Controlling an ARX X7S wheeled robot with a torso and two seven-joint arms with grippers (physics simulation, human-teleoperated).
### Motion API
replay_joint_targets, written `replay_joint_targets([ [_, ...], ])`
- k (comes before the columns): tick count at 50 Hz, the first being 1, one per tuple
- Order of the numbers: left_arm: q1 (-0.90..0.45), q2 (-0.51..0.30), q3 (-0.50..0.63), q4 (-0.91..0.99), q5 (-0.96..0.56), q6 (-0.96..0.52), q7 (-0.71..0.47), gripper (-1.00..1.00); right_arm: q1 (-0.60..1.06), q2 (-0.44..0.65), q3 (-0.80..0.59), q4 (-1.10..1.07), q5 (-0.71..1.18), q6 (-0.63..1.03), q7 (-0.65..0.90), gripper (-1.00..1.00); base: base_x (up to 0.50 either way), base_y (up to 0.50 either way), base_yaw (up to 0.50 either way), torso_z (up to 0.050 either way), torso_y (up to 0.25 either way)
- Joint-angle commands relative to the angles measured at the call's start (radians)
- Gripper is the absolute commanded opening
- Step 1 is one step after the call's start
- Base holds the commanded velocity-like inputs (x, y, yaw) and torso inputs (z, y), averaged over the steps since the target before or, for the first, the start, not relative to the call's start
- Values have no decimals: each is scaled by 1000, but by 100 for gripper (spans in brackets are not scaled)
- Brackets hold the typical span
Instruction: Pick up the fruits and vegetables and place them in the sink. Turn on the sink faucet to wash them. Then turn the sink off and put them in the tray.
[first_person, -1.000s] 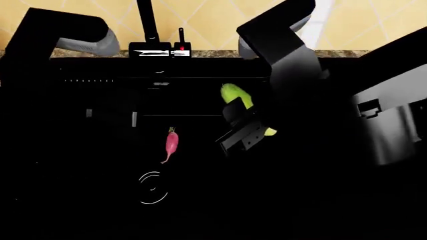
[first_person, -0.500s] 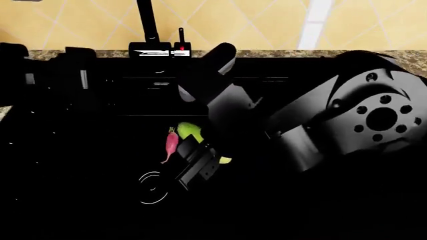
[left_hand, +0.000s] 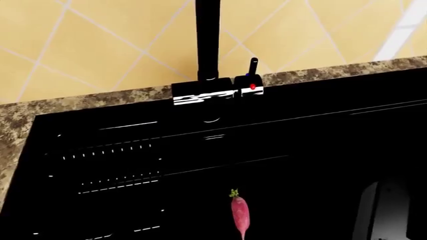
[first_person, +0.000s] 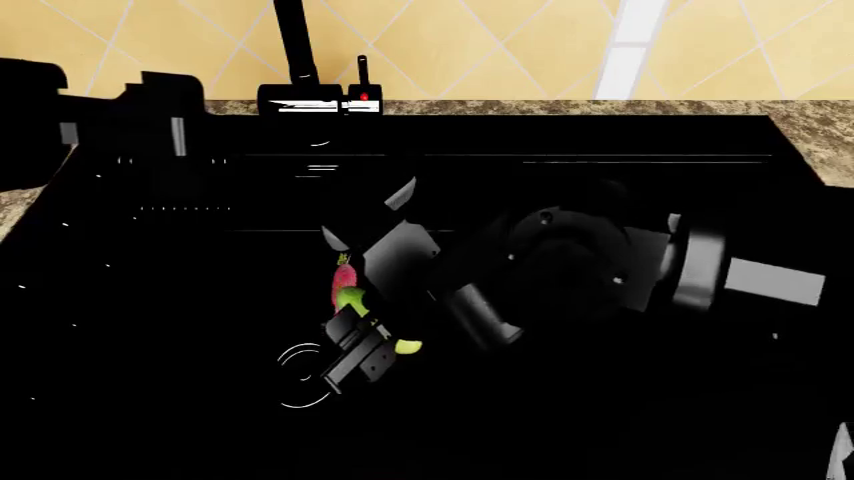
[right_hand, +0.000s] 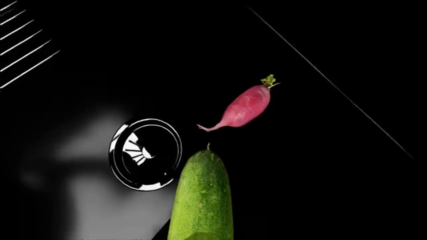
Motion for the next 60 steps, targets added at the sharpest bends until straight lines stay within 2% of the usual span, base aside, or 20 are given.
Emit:
replay_joint_targets([
  [1, -11, 8, 21, -16, 20, -3, 23, 100, -58, -58, -36, 49, -50, 0, -18, -100, 0, 0, 0, 0, 0],
  [20, -6, 9, 46, -11, 41, 3, 47, 100, -115, -105, -45, 53, -58, -12, -35, -100, 0, 0, 0, 0, 0],
  [40, -8, 10, 58, -13, 58, 3, 84, 100, -191, -234, -104, 336, -172, -14, -211, -100, 0, 0, 0, 0, 0],
  [50, -3, 1, 61, -8, 65, 6, 97, 100, -268, -239, 36, 353, -286, 86, -201, -100, 0, 0, 0, 0, 0],
  [60, -2, -4, 66, -6, 73, 10, 107, 100, -287, -238, 73, 356, -313, 120, -204, -100, 0, 0, 0, 0, 0],
])
